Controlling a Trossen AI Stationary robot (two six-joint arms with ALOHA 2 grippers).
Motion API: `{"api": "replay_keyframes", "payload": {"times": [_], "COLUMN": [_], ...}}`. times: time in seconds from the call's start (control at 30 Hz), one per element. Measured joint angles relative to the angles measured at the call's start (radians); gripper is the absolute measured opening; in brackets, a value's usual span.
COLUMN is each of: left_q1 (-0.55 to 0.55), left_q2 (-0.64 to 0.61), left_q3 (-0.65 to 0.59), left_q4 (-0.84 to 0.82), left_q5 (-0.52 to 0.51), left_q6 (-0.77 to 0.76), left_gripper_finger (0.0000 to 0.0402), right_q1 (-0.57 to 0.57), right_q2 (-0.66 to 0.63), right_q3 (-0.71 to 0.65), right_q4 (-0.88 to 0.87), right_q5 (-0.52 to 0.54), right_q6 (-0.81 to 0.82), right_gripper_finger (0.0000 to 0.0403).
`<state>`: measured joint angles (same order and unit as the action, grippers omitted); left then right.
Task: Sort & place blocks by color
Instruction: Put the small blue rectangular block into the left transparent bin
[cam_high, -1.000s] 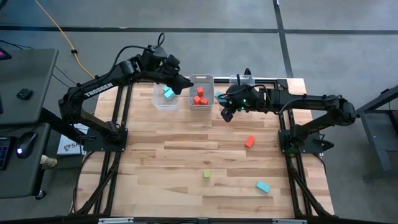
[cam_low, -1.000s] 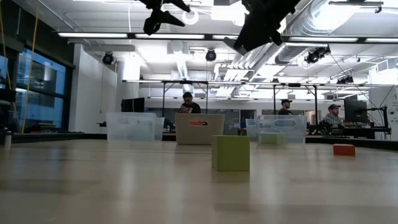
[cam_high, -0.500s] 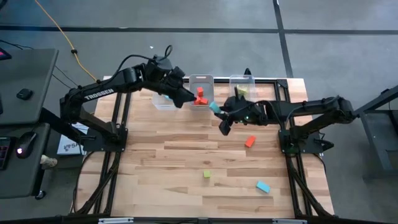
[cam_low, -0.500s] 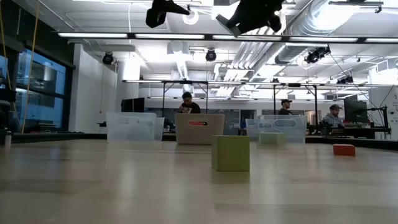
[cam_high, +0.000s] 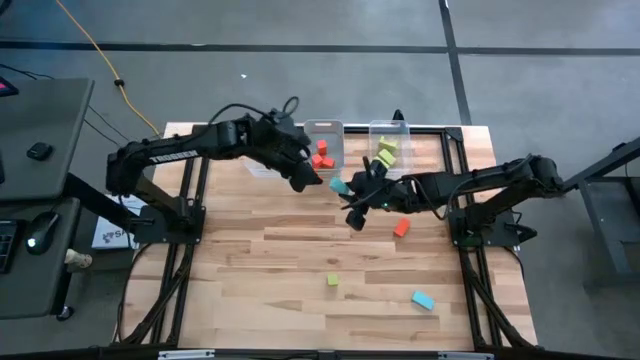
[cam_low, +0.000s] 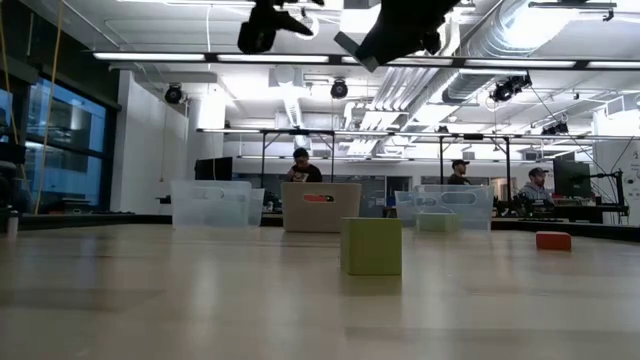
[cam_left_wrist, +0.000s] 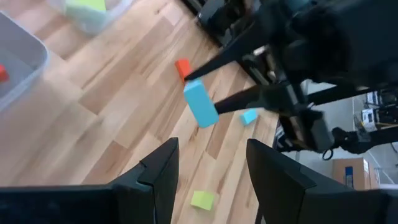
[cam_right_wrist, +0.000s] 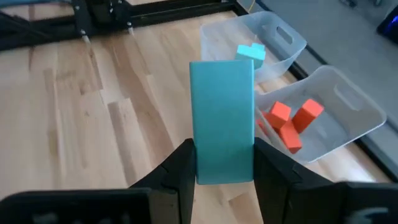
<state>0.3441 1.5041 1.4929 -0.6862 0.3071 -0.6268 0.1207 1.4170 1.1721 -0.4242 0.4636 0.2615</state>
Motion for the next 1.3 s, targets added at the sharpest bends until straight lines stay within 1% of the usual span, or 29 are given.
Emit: {"api": "replay_keyframes", "payload": {"times": [0.13, 0.23, 0.47, 0.6, 0.83, 0.97, 1.07, 1.3], "left_q1": [-0.008, -0.008, -0.010, -0.011, -0.014, -0.028, -0.034, -0.033], "left_q2": [0.048, 0.086, 0.134, 0.137, 0.129, 0.134, 0.138, 0.137], "left_q3": [0.000, 0.000, 0.000, 0.000, 0.000, 0.000, 0.000, 0.000], "left_q4": [0.009, 0.032, 0.083, 0.117, 0.145, 0.146, 0.136, 0.132], "left_q5": [0.000, 0.000, 0.010, 0.008, 0.013, 0.019, 0.010, -0.001], "left_q6": [-0.041, -0.059, -0.092, -0.097, -0.116, -0.123, -0.129, -0.130], "left_gripper_finger": [0.0163, 0.0163, 0.0163, 0.0163, 0.0163, 0.0163, 0.0163, 0.0163], "right_q1": [0.000, 0.000, -0.003, -0.003, -0.003, -0.003, -0.002, 0.006], "right_q2": [0.000, 0.000, 0.000, -0.001, -0.001, -0.001, -0.001, -0.001], "right_q3": [0.000, 0.000, -0.002, -0.001, -0.001, -0.001, -0.001, -0.001], "right_q4": [0.004, 0.003, -0.050, -0.083, -0.088, -0.059, -0.036, 0.000], "right_q5": [-0.001, -0.022, -0.020, -0.019, -0.021, -0.025, -0.048, -0.045], "right_q6": [-0.054, -0.085, -0.102, -0.063, -0.061, -0.084, -0.084, -0.084], "right_gripper_finger": [0.0105, 0.0105, 0.0105, 0.0105, 0.0105, 0.0105, 0.0105, 0.0105]}}
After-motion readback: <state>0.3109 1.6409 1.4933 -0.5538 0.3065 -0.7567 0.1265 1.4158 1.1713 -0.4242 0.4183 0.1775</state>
